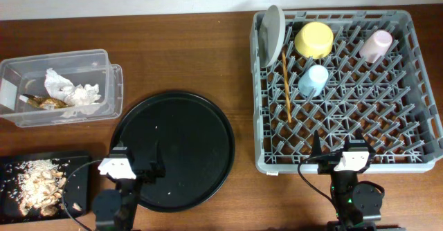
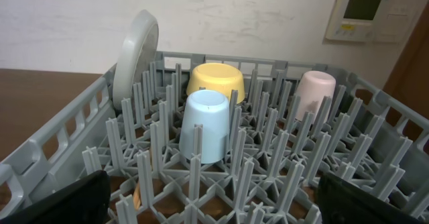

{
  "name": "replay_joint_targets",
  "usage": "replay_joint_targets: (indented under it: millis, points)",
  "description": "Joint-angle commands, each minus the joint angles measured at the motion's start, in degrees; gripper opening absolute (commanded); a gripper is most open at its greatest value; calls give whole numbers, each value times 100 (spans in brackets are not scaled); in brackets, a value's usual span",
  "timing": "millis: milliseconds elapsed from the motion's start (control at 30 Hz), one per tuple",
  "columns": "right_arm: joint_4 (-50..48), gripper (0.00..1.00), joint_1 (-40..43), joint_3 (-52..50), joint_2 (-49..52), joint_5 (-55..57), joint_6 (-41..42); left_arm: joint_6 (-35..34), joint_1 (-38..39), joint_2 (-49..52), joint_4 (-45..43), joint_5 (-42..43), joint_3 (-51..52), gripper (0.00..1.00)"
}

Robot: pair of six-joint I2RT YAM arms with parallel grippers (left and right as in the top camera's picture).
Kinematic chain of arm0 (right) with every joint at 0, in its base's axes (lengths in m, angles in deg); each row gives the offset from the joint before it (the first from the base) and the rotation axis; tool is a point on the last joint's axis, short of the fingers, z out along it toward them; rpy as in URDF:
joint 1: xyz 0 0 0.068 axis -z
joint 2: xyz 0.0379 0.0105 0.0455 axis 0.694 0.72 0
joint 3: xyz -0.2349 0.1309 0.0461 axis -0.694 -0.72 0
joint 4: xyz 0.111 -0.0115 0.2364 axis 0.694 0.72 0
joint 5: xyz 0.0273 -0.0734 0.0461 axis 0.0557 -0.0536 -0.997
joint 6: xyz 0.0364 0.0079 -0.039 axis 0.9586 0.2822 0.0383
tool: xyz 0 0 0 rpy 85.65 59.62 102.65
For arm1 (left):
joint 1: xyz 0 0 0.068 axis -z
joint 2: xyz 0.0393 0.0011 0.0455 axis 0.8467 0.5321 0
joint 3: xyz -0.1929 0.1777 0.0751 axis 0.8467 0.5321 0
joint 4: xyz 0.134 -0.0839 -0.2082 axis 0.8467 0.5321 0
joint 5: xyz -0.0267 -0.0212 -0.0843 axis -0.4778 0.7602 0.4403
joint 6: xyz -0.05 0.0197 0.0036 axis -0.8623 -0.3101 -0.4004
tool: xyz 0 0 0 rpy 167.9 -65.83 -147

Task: Sort waste into correct bins and load items into the dishwasher rack

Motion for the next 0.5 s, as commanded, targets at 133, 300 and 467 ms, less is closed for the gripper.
replay_joint_targets:
  millis: [133, 300, 467]
  points:
    - [42, 98, 46, -31, -39, 90, -39, 514, 155, -474, 26, -422, 52, 99]
    - [42, 98, 46, -31, -39, 90, -39, 1316, 155, -474, 42, -474, 52, 99]
    - [42, 98, 46, -31, -39, 90, -39, 1314, 155, -461, 33, -474, 52, 99]
